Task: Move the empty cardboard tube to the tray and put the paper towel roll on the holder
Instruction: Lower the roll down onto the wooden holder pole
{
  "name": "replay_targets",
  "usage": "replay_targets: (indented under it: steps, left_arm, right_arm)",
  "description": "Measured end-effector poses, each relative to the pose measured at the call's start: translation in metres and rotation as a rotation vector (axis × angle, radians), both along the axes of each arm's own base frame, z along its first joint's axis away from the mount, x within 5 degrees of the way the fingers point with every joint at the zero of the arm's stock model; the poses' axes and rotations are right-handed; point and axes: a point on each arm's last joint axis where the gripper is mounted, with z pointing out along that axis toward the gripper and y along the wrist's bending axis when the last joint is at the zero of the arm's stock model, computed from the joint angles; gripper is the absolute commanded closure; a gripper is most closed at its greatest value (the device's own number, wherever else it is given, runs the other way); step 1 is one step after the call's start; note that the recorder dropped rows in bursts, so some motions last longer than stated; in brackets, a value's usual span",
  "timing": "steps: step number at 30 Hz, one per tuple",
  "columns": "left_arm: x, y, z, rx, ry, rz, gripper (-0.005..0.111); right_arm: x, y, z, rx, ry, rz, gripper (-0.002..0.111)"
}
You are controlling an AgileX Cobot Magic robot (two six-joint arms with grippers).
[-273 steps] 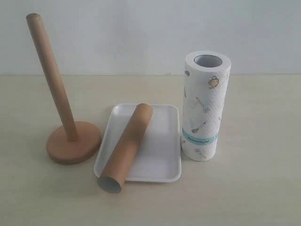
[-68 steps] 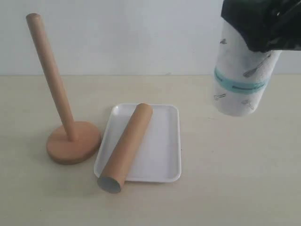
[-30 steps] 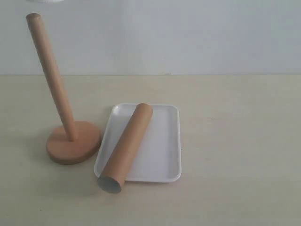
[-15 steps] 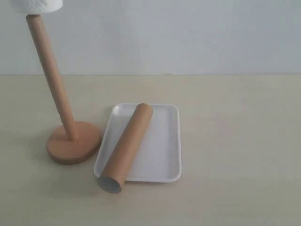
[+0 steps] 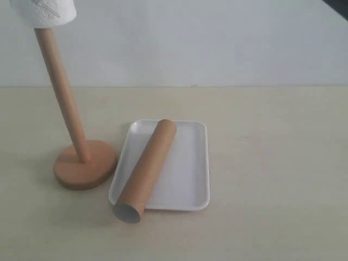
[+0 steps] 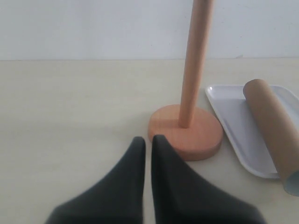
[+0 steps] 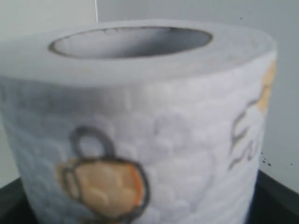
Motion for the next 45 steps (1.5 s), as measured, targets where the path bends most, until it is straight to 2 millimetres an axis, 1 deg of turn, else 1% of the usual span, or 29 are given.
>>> replay_targets:
  steps: [8,11,15,20,23,27,36,43,45]
  left_arm:
    - [0.000,0.000,0.000,0.000,0.000,0.000,0.103]
    - [0.000,0.000,0.000,0.000,0.000,0.000,0.103]
    - [0.000,0.000,0.000,0.000,0.000,0.000,0.103]
    - [0.000,0.000,0.000,0.000,0.000,0.000,0.103]
    - [0.000,0.000,0.000,0.000,0.000,0.000,0.103]
    - [0.000,0.000,0.000,0.000,0.002,0.000,0.103]
    - [0.000,0.000,0.000,0.000,0.001,0.000,0.103]
    - [0.000,0.000,0.000,0.000,0.001,0.000,0.103]
    - [0.000,0.000,0.000,0.000,0.001,0.000,0.103]
  right_arm:
    - [0.000,0.001,0.001,0.021,-0.008,0.010,0.109]
    - [0.001,0.004,-0.003,0.019,0.005,0.014,0.109]
    - [0.008,0.014,-0.020,-0.004,0.032,0.018,0.109]
    - [0.020,0.030,-0.053,-0.055,0.080,0.018,0.109]
    - [0.025,0.037,-0.069,-0.077,0.099,0.019,0.109]
    - [0.029,0.041,-0.079,-0.103,0.099,0.010,0.109]
    - [0.034,0.037,-0.080,-0.065,0.114,-0.063,0.109]
    - [0.025,0.044,-0.081,-0.101,0.107,-0.058,0.109]
    - [0.025,0.044,-0.083,-0.116,0.110,-0.065,0.109]
